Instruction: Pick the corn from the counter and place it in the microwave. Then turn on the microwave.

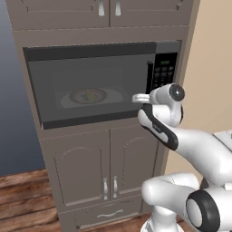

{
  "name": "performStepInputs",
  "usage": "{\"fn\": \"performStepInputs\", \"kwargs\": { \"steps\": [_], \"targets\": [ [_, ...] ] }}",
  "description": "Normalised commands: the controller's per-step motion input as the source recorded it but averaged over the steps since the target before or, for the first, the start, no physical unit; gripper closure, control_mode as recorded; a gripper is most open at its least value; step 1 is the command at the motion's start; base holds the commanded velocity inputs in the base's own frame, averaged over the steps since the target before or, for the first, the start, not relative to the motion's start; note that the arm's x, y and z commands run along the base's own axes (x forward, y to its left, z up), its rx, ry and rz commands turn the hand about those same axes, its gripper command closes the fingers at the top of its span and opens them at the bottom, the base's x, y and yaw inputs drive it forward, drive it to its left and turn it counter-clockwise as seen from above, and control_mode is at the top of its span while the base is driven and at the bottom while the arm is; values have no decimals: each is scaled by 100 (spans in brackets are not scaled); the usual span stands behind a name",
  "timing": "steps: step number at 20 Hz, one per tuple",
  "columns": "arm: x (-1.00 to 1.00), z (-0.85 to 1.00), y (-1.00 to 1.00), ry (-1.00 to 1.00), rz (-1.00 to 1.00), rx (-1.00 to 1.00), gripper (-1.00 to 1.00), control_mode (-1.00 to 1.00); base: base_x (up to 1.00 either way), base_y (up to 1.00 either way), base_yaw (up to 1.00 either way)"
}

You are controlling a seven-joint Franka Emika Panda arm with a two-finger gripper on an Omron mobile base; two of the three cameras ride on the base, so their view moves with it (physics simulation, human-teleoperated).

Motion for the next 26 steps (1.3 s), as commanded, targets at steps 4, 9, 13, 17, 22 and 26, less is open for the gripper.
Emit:
{"fn": "performStepInputs", "kwargs": {
  "steps": [4, 9, 13, 17, 22, 26],
  "targets": [
    [-21, 17, 0, 0, -3, 0, -100, -100, 0, 0, 0],
    [-26, 10, 0, 2, -2, 0, -100, -100, 0, 0, 0],
    [-21, 9, 0, 3, -1, 0, -100, -100, 0, 0, 0],
    [-21, 1, 0, 0, 0, 0, -100, -100, 0, 0, 0],
    [-14, 0, 0, -1, -2, 0, -100, -100, 0, 0, 0],
    [-19, 3, 0, -1, -1, 0, -100, -100, 0, 0, 0]
  ]
}}
